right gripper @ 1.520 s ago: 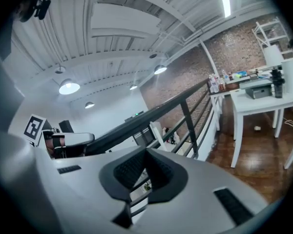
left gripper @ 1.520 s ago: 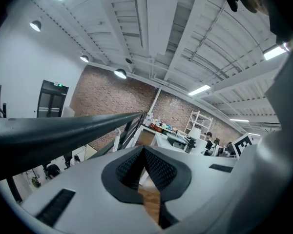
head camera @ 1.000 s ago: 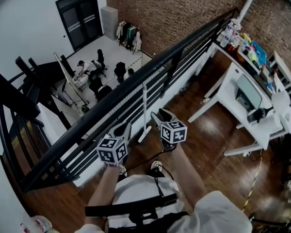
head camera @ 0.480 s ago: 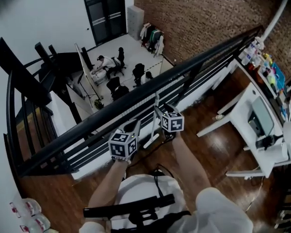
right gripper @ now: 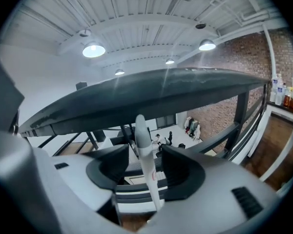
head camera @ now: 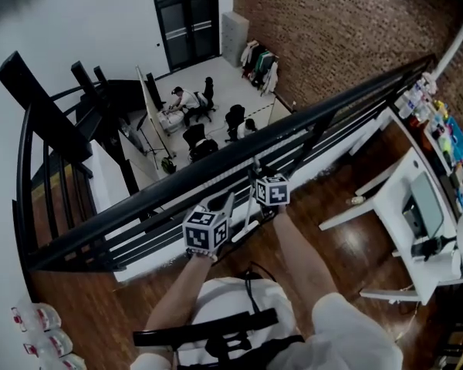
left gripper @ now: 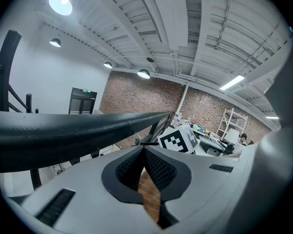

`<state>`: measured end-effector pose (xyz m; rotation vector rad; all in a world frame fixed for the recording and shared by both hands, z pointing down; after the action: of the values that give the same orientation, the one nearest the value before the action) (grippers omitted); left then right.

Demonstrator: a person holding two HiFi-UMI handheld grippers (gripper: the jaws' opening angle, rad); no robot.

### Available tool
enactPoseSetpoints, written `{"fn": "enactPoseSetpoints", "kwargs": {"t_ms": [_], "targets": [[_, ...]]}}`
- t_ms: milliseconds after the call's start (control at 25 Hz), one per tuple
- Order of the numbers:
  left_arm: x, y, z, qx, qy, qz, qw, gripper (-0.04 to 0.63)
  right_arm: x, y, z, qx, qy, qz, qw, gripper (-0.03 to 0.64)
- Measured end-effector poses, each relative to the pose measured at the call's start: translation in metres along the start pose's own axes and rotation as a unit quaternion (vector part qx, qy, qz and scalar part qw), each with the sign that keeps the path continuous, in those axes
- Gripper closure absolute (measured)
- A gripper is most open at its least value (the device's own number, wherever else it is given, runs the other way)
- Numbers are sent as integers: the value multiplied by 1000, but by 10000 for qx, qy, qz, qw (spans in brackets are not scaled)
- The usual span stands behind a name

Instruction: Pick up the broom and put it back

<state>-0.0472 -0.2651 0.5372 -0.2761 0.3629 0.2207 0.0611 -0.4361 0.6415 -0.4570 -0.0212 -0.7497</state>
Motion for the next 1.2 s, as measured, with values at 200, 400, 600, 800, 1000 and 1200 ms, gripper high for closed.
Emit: {"fn": "enactPoseSetpoints", "kwargs": {"t_ms": [200, 400, 600, 800, 1000, 1200], "targets": [[0, -2, 1, 53, 58, -95, 9999, 607, 3, -10, 1, -63, 38, -31, 10000, 409], [-5, 2, 9, 17, 158, -168, 9997, 607, 2, -11, 4, 12, 64, -8, 10000, 458], [-9, 7, 15, -82, 233, -112, 9996, 607, -6, 2, 7, 50, 371, 51, 9993, 486], [-6, 8, 15, -173, 263, 79, 9995, 607, -5, 34, 22, 129, 418, 179, 9989, 491], [-4, 11, 7, -218, 228, 442, 9985, 607, -9, 85, 5, 560, 392, 434, 9967, 492], [7, 13, 0, -290, 108, 758, 9966, 607, -17, 142, -32, 1018, 449, 544, 9923, 492]]}}
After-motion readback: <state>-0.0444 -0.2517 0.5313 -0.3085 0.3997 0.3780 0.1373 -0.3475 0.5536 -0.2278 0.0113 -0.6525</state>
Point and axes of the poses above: the fingertips, and each gripper's own axes: y backward along the fingers, x to its right, z out of its underside, the point moved 7 cm from there along y, backward along the fingers, and after that the axes turned 11 degrees about x, right-handed, at the moved point
